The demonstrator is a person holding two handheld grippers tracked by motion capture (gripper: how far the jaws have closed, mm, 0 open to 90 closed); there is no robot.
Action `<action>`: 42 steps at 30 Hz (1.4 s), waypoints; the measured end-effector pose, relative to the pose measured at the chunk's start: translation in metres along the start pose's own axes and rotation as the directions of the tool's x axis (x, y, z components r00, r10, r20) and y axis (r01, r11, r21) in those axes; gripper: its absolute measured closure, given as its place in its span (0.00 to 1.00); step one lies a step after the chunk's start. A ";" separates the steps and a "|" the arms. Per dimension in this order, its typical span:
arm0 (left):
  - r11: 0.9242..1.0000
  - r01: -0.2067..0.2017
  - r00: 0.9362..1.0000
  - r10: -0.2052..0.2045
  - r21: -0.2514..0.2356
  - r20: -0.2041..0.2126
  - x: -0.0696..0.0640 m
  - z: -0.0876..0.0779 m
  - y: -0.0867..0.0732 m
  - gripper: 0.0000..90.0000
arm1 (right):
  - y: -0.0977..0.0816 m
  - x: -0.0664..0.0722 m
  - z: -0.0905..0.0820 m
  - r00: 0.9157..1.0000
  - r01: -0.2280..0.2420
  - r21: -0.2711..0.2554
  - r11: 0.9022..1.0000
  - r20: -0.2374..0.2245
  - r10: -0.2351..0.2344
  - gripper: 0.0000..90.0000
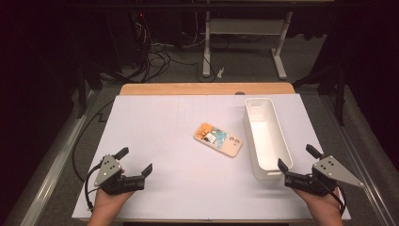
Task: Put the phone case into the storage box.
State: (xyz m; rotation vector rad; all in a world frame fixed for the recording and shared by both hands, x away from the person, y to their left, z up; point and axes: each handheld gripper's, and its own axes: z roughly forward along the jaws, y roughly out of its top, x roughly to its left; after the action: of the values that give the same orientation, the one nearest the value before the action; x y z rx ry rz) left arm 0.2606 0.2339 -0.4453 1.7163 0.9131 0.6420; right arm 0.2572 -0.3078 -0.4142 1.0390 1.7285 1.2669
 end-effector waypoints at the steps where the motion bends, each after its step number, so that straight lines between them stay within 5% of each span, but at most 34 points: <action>1: 1.000 0.003 1.000 -0.003 -0.001 0.000 0.000 0.000 0.000 0.01 | 0.000 0.000 0.000 1.000 -0.001 -0.002 1.000 0.000 0.001 0.00; 42: 0.999 0.038 0.999 -0.038 -0.005 0.016 0.002 0.000 0.001 0.01 | 0.000 0.002 -0.002 1.000 0.012 -0.010 1.000 -0.018 -0.012 0.00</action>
State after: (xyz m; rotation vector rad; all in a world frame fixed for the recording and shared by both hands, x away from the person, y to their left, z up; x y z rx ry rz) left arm 0.2623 0.2354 -0.4441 1.6933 0.9297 0.6041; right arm 0.2547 -0.3063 -0.4138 1.0128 1.7375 1.2798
